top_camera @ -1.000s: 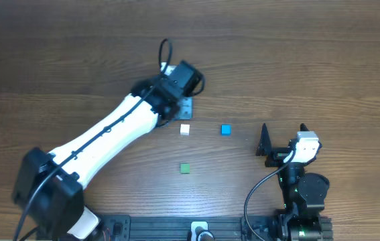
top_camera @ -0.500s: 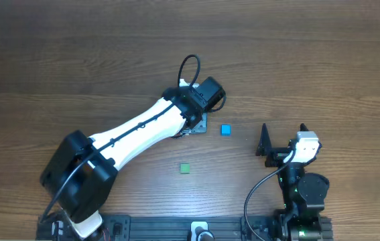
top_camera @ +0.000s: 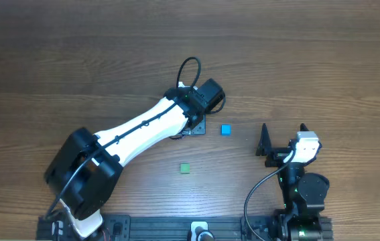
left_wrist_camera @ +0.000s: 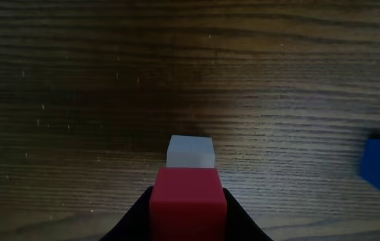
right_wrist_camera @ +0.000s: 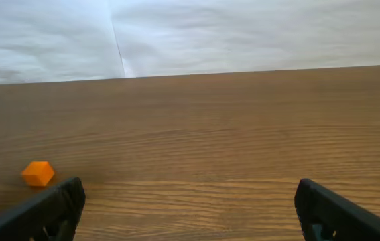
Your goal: Stack Cubes
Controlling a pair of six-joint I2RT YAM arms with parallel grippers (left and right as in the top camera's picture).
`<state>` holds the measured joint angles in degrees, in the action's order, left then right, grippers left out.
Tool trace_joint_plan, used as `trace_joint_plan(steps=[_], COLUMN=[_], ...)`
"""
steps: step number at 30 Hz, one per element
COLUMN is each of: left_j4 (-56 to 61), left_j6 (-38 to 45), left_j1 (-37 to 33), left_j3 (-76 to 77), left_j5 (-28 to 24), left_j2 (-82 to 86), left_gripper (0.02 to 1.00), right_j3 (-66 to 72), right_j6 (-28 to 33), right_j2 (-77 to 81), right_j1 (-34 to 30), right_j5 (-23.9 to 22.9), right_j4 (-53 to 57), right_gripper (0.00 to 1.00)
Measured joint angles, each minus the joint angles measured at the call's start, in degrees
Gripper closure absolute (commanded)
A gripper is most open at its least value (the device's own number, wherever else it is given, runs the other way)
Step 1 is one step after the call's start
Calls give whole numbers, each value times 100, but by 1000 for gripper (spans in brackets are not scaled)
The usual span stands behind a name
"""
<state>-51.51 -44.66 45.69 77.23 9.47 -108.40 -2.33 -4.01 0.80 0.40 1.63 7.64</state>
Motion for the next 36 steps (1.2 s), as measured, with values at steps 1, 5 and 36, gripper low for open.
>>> trace_joint_plan(steps=[1,5,36], left_j4=[2,35,442], left_j6=[0,0,-2], left_j1=[0,0,0], left_j3=[0,0,-295], left_j5=[0,0,0], left_j2=[-7,-85,-101], left_gripper=[895,895,895], right_j3=[0,0,0], right_j6=[0,0,0], right_j2=[0,0,0], right_j1=[0,0,0], right_j5=[0,0,0], right_j4=[0,0,-2], right_gripper=[9,7,7])
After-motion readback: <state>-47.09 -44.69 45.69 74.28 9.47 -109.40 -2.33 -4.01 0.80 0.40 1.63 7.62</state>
